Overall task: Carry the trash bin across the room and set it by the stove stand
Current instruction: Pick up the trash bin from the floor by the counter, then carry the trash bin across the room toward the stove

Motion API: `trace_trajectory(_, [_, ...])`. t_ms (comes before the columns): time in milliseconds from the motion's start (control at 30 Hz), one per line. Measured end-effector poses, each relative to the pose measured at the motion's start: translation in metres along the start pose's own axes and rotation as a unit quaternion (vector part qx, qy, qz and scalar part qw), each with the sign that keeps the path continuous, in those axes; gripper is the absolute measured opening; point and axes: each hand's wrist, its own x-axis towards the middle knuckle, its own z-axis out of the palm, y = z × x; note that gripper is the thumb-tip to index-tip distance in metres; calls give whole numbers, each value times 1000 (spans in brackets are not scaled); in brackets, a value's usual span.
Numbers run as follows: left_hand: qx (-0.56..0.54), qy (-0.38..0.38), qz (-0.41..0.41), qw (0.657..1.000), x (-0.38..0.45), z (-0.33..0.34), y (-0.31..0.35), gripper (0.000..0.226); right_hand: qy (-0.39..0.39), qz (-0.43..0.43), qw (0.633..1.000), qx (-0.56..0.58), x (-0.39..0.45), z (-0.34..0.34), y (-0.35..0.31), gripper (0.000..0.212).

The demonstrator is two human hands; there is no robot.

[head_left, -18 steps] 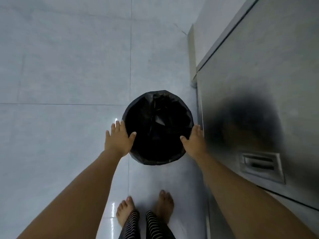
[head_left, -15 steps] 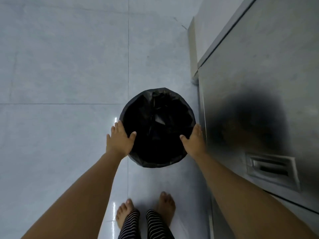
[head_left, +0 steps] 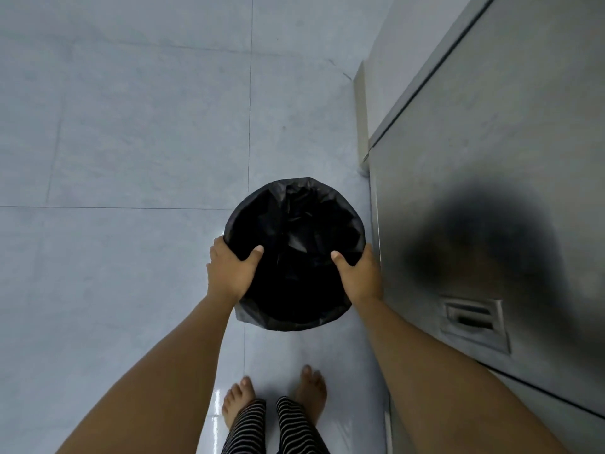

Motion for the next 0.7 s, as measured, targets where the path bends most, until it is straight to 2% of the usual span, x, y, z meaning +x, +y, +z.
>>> trace_trajectory(200, [-33,24,0,999,-91,-62,58,94,3,-17,1000,-25,-75,-70,-55,89])
trace_trajectory(400, [-59,46,28,997,-183,-133,131,96,4,-56,998,-5,-154,-150,-119,90])
trace_trajectory(567, [-79,67,67,992,-253,-179,178,80,8,-80,996,25,-214,-208,-160,82])
trace_trajectory(700, [-105,75,91,987,-295,-204,207,75,-3,-98,995,35,-249,-244,-181,93])
